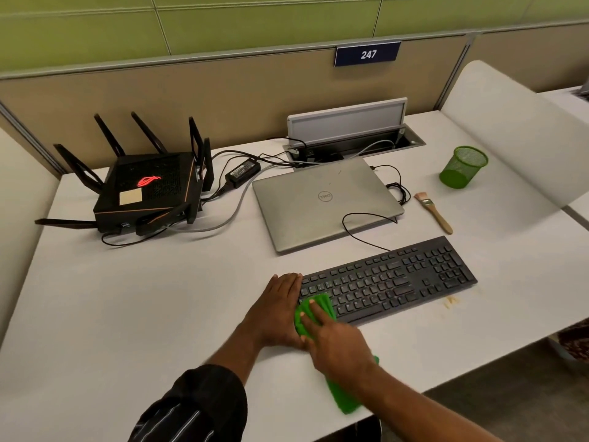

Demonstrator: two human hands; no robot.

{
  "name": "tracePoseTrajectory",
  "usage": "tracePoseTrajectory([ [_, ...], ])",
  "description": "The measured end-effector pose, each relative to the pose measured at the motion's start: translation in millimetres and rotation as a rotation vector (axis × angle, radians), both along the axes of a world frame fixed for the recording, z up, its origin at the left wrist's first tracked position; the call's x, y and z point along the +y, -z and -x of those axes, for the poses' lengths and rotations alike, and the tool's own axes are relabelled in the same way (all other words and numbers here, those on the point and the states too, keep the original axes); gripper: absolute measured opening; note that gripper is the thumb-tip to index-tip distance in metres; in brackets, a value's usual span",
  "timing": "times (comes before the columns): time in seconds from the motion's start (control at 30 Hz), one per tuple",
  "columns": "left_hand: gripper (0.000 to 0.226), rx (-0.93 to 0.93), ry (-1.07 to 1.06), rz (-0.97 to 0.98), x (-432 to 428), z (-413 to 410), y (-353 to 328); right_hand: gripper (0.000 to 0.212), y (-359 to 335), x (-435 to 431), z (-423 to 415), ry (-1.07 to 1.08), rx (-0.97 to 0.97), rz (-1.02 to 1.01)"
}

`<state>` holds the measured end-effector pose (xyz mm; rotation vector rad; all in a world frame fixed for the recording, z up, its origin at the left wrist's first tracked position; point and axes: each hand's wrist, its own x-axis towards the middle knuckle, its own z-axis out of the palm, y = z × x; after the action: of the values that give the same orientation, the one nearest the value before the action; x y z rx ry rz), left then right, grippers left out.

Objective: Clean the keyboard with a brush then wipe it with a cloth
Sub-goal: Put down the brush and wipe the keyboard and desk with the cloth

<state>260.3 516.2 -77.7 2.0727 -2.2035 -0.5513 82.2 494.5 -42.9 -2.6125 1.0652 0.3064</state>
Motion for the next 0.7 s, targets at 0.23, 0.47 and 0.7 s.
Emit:
tracePoseTrajectory([
  [0.23, 0.14, -0.009, -0.019, -0.018, -1, 1, 0, 0.051, -1, -23, 31, 0.223, 0.01, 0.032],
  [0.47, 0.139, -0.019, -0.017, -0.005, 0, 2, -3, 0.054, 4, 6, 45, 0.01, 0.066, 0.02],
  [0.7, 0.147, -0.103, -0.028, -0.023, -8, 9, -8, 0.057, -2, -2, 58, 0.333, 0.104, 0.027],
])
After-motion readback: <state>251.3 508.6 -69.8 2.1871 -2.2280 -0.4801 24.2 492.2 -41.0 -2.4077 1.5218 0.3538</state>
